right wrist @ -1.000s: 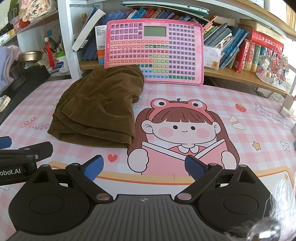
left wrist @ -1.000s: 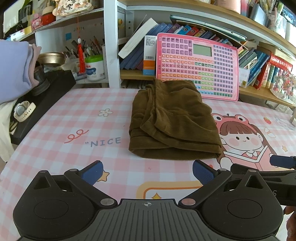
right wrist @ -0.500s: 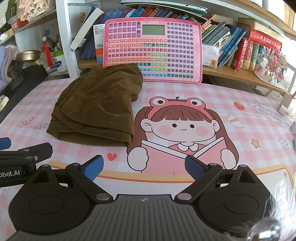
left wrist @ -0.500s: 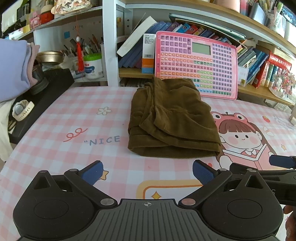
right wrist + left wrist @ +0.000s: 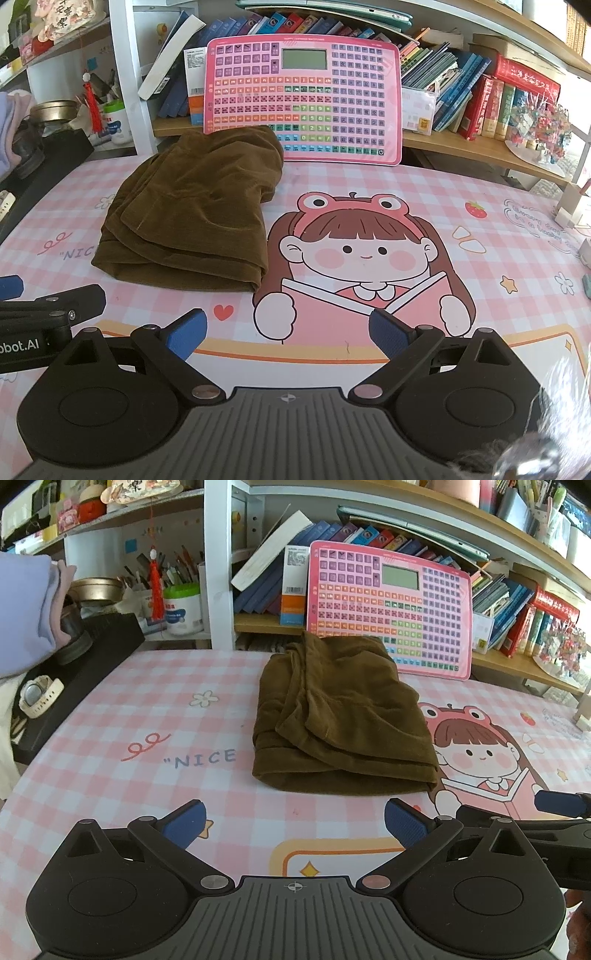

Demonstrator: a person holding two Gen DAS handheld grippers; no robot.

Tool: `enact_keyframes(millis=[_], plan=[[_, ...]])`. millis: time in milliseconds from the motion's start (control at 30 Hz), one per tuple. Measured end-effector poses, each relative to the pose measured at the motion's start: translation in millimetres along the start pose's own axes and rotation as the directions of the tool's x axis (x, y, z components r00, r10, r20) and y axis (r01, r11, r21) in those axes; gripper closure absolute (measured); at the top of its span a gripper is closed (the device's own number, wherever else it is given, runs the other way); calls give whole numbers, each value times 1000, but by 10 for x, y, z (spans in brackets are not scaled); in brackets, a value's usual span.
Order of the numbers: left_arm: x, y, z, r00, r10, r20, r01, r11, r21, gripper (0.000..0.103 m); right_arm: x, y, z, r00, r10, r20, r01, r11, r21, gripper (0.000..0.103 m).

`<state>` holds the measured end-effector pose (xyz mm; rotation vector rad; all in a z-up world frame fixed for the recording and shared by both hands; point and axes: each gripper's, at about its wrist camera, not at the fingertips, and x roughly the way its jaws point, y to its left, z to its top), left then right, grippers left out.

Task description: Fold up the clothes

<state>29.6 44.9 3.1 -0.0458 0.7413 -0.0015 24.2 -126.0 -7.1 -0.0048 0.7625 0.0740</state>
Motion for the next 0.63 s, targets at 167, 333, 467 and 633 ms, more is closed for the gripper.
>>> enact_keyframes(millis=[167, 333, 467, 633], plan=[[3, 1, -10, 1000, -7, -3, 7, 1000, 6, 0, 3, 7, 2, 1000, -2, -1, 2, 1000, 1, 8], [-15, -9, -17, 1000, -1, 16, 1, 1000, 15, 0, 9, 15, 2, 1000, -2, -3, 2, 1000, 2, 8], [-22, -7, -14, 1000, -5, 21, 4, 1000, 14, 0, 10, 18, 3, 1000, -3, -3, 3, 1000, 2, 8], [-31, -10, -9, 1000, 0, 22, 0, 1000, 9, 0, 12, 16, 1, 1000, -5, -4, 5, 1000, 4, 8]])
